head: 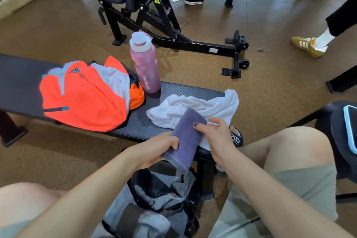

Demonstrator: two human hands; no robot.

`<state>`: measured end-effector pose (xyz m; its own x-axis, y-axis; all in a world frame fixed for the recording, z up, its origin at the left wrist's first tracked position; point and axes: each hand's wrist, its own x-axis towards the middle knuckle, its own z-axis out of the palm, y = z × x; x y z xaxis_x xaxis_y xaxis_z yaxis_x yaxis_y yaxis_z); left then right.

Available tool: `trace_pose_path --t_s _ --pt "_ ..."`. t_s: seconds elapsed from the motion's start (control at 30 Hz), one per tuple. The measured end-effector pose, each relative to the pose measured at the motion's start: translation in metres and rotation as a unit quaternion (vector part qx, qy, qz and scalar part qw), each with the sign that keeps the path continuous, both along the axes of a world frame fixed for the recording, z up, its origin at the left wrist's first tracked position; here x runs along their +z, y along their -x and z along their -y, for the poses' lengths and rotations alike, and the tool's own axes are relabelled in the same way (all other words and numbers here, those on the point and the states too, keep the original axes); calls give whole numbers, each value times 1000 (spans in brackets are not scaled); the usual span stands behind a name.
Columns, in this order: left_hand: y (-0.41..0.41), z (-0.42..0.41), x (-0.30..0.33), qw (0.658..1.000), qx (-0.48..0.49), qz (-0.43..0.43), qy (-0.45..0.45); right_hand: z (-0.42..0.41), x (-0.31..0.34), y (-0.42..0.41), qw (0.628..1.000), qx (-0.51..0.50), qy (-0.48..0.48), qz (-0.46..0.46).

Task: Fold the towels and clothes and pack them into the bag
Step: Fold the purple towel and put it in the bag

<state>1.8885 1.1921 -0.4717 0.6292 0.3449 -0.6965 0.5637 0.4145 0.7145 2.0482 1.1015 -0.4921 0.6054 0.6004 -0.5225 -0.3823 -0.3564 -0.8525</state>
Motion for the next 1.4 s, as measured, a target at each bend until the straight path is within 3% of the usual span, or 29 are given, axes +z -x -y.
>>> trace_pose_path --t_s 0.07,0.17,0.27,0.47,0.6,0.67,0.73,0.77,0.8,0.9,0.93,1.0,1.07,1.13,1.23,1.27,1.3,1.4 --pt "8 -2 1 999 33 34 1 0 -1 12 997 -9 -2 -71" --pt "19 -5 8 994 93 58 -5 1 7 33 981 57 -33 -185" --pt "31 -7 14 994 96 56 -18 -4 14 51 970 90 -55 -219" --pt "52 -12 2 996 68 48 -11 -23 15 68 969 130 -68 -198" --pt "62 -13 -6 998 65 22 1 -30 10 79 978 164 -70 -109" --pt "70 -15 -1 999 28 28 -1 -31 5 82 982 174 -56 -55" --pt "88 -24 -4 994 -68 -38 -83 -27 -2 85 983 179 -42 -19" --pt "99 -30 -9 970 -144 -106 -167 -24 -5 87 983 178 -35 -11" --pt "109 -36 -16 919 -233 -186 -259 -21 -10 89 984 175 -25 -11" --pt "131 -44 -45 697 -410 -344 -476 -10 -22 103 986 163 1 -38" --pt "132 -45 -51 653 -429 -354 -513 -7 -27 110 985 163 7 -53" --pt "128 -46 -58 618 -454 -305 -565 -2 -32 124 984 156 5 -88" --pt "118 -52 -66 639 -445 -203 -594 3 -35 136 985 150 3 -88" --pt "105 -51 -65 626 -443 -185 -614 6 -35 145 989 148 9 -11" --pt "85 -49 -52 714 -374 -198 -557 16 -21 159 982 145 -14 121" --pt "83 -51 -49 721 -369 -188 -555 19 -16 164 974 156 -32 164" --pt "80 -53 -48 765 -324 -165 -531 24 -14 170 962 182 -47 199" --pt "73 -70 -45 837 -233 -112 -483 32 -22 182 909 315 -32 270"
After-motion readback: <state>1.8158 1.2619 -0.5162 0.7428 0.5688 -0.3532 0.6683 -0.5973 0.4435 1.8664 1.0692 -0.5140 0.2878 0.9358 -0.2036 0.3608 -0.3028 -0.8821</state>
